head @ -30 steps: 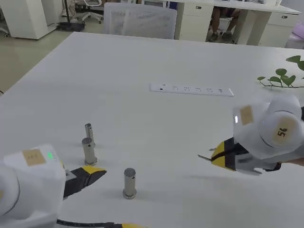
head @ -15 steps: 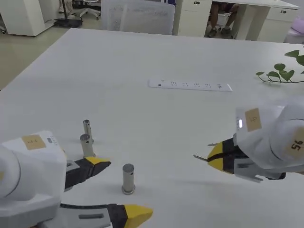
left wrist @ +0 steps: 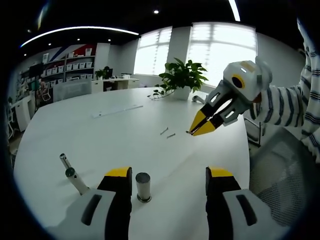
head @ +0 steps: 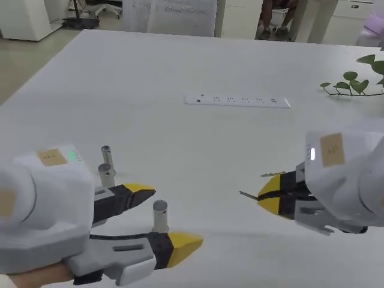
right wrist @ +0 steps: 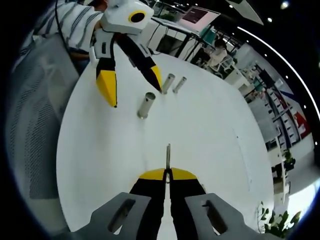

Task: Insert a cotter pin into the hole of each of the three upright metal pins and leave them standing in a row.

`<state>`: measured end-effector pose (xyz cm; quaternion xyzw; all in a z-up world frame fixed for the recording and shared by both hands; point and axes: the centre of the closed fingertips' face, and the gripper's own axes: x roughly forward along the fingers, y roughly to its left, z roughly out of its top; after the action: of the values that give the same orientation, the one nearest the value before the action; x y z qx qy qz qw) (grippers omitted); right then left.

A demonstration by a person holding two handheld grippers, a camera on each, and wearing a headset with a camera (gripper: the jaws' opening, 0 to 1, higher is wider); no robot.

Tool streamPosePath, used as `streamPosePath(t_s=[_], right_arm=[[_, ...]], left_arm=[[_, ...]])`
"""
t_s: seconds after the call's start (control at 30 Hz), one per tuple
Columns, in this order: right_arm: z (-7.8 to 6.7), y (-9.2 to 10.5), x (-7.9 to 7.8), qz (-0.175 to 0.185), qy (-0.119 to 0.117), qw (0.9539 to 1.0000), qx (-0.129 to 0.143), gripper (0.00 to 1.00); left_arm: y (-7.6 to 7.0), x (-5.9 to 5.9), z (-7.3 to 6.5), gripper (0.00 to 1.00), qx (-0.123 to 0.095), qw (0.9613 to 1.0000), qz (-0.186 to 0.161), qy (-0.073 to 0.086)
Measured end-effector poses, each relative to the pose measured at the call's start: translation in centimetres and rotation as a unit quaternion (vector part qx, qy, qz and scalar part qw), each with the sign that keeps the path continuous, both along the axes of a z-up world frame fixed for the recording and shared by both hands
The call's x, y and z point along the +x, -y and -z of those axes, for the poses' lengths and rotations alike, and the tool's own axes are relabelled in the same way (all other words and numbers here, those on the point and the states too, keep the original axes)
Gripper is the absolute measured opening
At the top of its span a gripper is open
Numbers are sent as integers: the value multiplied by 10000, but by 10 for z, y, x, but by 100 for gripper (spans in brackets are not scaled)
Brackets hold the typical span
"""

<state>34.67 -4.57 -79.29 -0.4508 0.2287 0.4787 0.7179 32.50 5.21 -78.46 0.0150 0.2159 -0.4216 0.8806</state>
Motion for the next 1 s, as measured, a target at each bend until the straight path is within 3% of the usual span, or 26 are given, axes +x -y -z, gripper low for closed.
streamPosePath(t_s=[0.13,0.43,0.53,0.77,0.83,0.9,1.0], right_arm=[[0,-3,-6,79,-134,9998,153,2],[-7,-6,-16,134,-49,9996,253,2],[-11,-7,-18,163,-7,9994,316,2],[-11,-10,-24,62,120,9998,164,2],[-9,-9,-24,-9,205,9998,1,2],[-8,-9,-25,-19,170,9999,22,2],[-6,-10,-27,11,113,9999,80,2]], left_arm=[[7,3,-6,56,-65,9999,18,96],[27,3,-18,41,-457,9987,202,-74],[34,1,-18,37,-378,9986,362,5],[46,-5,-12,30,-371,9974,574,-239],[49,-7,-11,26,-367,9968,626,-321],[52,-9,-10,23,-375,9961,680,-429],[55,-9,-11,23,-406,9956,705,-455]])
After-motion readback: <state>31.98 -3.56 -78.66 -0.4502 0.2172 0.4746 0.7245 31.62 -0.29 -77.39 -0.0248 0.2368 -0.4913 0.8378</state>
